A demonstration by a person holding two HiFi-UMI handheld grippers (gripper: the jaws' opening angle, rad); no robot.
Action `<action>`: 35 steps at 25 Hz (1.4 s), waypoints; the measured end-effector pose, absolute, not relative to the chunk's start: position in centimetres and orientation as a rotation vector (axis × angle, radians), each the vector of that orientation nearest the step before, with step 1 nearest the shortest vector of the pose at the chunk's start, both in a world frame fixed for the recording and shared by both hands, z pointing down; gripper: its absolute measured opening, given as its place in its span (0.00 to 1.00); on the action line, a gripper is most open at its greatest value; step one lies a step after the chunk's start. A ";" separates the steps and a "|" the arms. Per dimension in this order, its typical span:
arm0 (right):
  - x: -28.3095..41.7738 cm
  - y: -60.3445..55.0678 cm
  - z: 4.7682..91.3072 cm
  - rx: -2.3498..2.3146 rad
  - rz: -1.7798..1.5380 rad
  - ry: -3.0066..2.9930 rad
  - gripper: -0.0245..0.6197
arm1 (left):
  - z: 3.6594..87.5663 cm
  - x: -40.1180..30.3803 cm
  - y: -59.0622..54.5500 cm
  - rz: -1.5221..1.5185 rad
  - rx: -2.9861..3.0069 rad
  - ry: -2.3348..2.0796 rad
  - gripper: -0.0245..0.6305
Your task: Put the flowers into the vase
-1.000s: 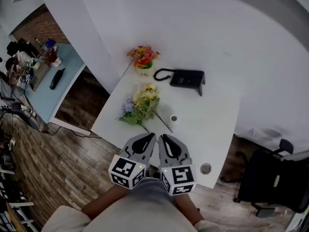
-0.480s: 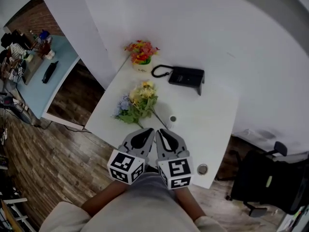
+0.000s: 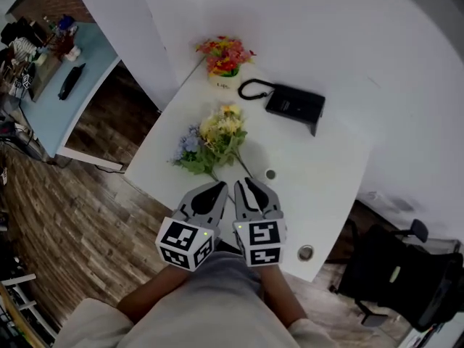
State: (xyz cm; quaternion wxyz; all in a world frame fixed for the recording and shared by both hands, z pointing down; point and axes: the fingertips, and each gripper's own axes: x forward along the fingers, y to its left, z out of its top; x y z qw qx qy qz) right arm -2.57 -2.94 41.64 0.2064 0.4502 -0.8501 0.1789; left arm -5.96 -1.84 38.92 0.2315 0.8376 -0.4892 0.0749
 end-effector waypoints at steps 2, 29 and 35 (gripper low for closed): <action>-2.8 -3.8 42.6 1.254 0.503 -2.342 0.15 | 39.2 -5.9 -2.1 0.213 2.302 -1.337 0.07; -6.5 -9.3 50.9 1.045 0.544 -2.117 0.25 | 43.9 -9.3 -7.5 0.210 2.134 -1.331 0.07; -6.6 -9.5 53.0 1.044 0.587 -2.064 0.25 | 44.8 -10.2 -8.0 0.214 2.099 -1.329 0.07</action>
